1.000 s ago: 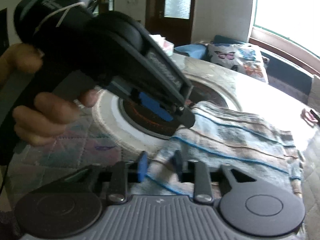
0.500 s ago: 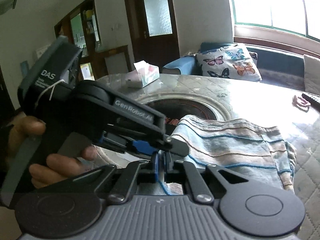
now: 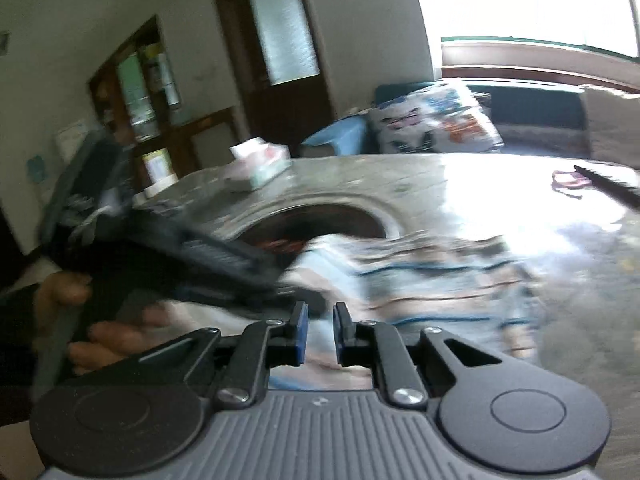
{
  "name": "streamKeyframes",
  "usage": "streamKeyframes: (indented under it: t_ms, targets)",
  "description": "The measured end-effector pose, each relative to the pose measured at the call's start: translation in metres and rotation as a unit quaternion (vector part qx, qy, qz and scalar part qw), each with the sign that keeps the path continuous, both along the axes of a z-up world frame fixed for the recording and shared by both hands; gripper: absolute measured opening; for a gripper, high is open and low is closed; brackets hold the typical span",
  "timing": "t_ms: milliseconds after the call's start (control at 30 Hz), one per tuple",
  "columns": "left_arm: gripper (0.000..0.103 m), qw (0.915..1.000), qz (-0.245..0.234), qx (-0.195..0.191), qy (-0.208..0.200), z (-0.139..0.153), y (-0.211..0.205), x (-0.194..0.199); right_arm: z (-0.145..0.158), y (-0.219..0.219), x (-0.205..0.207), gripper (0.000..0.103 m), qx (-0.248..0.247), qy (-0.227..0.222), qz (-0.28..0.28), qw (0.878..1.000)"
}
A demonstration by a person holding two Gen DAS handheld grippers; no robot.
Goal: Fold clothes
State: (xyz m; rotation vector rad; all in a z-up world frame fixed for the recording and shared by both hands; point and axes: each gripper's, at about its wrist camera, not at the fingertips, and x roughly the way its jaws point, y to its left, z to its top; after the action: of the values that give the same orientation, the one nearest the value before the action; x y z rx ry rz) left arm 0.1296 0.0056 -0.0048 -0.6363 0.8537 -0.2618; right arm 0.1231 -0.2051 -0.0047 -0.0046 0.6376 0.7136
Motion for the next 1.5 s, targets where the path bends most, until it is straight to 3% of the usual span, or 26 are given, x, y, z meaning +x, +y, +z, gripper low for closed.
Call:
streamKeyframes:
  t_ms: [233,333,400,433,633,700,767,967,1233,1500]
  targets:
    - [0.009,0.9999,-0.001,0.014,-0.003,0.000,0.001,0.001,-0.023,-0.033,0.048,0.015,-0.040,0.019,-0.091,0.995]
    - [0.009,0.9998,-0.004,0.019,-0.003,0.000,0.001,0.002,-0.030,-0.048,0.055,0.018,-0.025,0.030,-0.119,0.992]
    - [0.009,0.9996,-0.006,0.026,-0.002,-0.001,0.002,0.003,-0.032,-0.056,0.058,0.038,-0.017,0.037,-0.135,0.990]
    - [0.009,0.9995,-0.006,0.030,-0.002,-0.001,0.001,0.004,-0.033,-0.060,0.057,0.042,-0.018,0.036,-0.143,0.989]
    - [0.009,0.9992,-0.011,0.039,-0.004,-0.001,0.002,0.006,-0.047,-0.069,0.067,0.046,0.030,0.080,-0.147,0.985]
    - [0.009,0.9990,-0.011,0.043,-0.003,-0.002,0.001,0.007,-0.047,-0.065,0.067,0.044,0.035,0.082,-0.144,0.986]
    - [0.009,0.9987,-0.013,0.049,-0.004,0.000,0.000,0.007,-0.048,-0.060,0.067,0.031,0.030,0.082,-0.137,0.987]
    - [0.009,0.9967,-0.029,0.073,-0.020,0.015,-0.011,0.009,-0.036,-0.065,0.061,0.012,0.052,0.072,-0.142,0.986]
    - [0.009,0.9895,-0.074,0.104,-0.067,0.050,-0.051,0.028,-0.001,-0.095,0.052,0.011,0.061,0.024,-0.173,0.983]
    - [0.009,0.9828,-0.111,0.124,-0.080,0.059,-0.103,0.060,0.025,-0.133,0.064,0.011,0.036,-0.009,-0.216,0.976]
